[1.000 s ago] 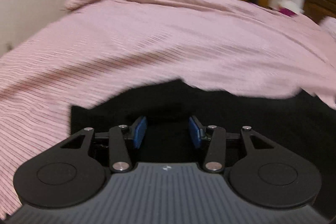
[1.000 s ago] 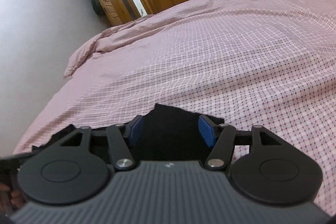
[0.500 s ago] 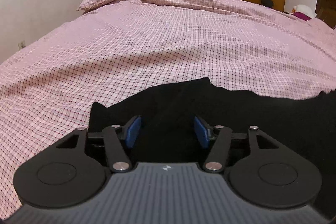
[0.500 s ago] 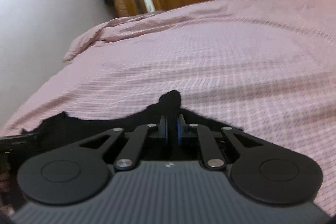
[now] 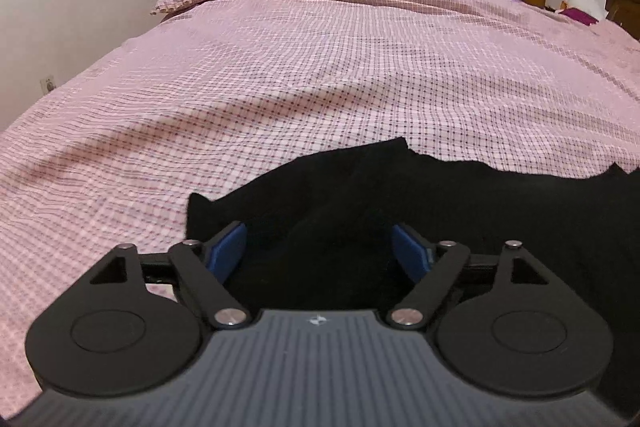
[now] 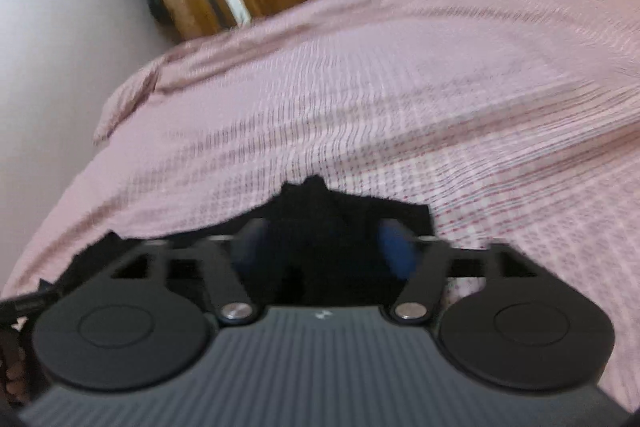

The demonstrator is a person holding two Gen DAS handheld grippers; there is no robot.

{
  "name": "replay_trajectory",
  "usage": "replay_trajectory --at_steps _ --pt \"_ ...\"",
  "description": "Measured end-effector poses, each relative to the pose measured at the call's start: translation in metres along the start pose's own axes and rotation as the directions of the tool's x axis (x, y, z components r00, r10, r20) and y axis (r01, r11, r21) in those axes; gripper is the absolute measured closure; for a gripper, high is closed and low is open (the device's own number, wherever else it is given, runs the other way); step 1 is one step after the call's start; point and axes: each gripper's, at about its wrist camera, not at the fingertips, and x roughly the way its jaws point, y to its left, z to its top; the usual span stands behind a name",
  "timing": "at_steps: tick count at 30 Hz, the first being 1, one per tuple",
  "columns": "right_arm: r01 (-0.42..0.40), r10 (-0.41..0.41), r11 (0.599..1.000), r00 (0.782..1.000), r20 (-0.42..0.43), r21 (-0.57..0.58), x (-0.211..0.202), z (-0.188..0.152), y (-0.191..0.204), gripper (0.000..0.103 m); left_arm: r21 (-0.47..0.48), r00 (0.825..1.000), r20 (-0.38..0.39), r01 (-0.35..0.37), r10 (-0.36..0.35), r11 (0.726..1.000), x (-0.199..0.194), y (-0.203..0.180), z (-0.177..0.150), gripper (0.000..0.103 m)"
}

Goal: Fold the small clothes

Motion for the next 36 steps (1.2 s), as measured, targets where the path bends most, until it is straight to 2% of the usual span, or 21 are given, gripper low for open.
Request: replay_trajectory --at_steps 3,9,15,19,22,30,36 --pt "-0.031 0.031 0.999 0.999 0.02 -0.009 -0.027 -0.004 0.003 0.029 0.013 1.0 -0.016 -0.008 0.009 1.0 -0.014 0.002 -0.001 0.018" --pt "-0.027 0.026 0.999 0.999 0.034 0.036 -0.068 -0.02 0.006 0.029 0.022 0.999 -0.047 0.022 -0.021 1.0 -0.045 -0.003 -0.01 0.012" --pt "0.008 -0.009 0.999 1.0 0.029 0.044 -0.097 -0.037 0.005 0.029 0.052 0.997 -0.036 0.075 -0.073 0.996 -0.084 -0.018 -0.02 0.008" --pt "0.062 -0.064 0.997 0.996 0.055 0.04 -0.116 -0.055 0.0 0.029 0.039 0.995 -0.068 0.079 -0.076 0.996 -0.093 -0.024 -0.03 0.008" --pt "0.082 -0.085 0.993 0.995 0.044 0.08 -0.123 -0.068 -0.006 0.029 0.035 0.992 -0.1 0.082 -0.079 0.996 -0.09 -0.028 -0.037 0.008" --pt "0.074 -0.07 0.968 0.997 -0.024 0.24 -0.12 -0.093 -0.026 0.028 0.034 0.987 -0.141 0.081 -0.076 0.996 -0.087 -0.029 -0.053 0.006" --pt "0.043 -0.043 0.975 0.999 -0.006 0.218 -0.114 -0.103 -0.024 0.021 0.038 0.986 -0.152 0.075 -0.069 0.996 -0.086 -0.032 -0.056 0.004"
